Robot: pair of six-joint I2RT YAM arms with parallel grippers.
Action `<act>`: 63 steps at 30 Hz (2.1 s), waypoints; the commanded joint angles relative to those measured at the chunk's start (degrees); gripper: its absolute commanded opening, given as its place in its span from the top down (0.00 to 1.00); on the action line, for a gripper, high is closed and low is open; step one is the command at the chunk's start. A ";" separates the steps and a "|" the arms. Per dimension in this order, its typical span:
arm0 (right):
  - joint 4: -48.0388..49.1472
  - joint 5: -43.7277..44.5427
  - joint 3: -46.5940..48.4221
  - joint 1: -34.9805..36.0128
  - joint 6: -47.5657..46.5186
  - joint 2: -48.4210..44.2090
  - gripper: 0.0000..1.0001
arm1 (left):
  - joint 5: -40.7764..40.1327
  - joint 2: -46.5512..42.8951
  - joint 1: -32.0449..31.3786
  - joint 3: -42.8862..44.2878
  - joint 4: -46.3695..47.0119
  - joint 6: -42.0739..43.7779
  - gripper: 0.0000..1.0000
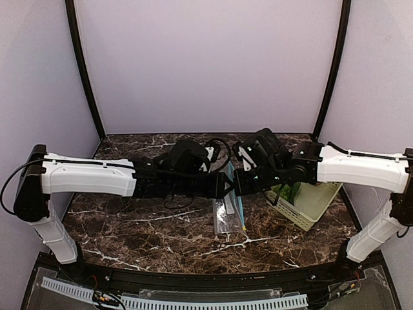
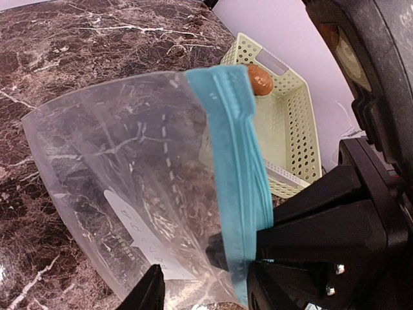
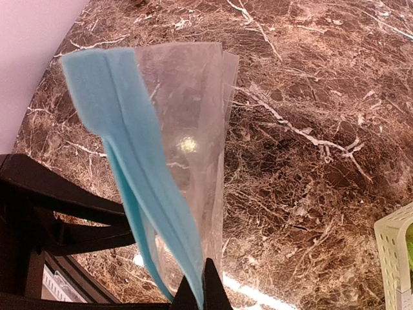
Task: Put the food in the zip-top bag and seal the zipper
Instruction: Open the zipper food storage bag at the center of the board.
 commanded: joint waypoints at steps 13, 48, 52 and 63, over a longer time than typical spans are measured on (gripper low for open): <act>0.35 1.95 2.09 1.21 2.61 0.99 1.00 | -3.11 2.36 -3.84 1.36 -2.36 -0.84 0.56; -0.45 2.37 0.61 1.23 4.27 -0.61 1.00 | -8.11 1.72 -5.90 -3.66 -0.81 -5.96 0.70; -0.47 1.56 0.14 1.19 4.31 -0.61 1.00 | -9.84 1.84 -5.91 -3.34 -1.31 -6.49 0.72; -0.03 0.81 -0.37 1.58 4.56 -0.60 1.00 | -13.91 3.24 -5.52 -0.10 -1.39 -6.49 0.72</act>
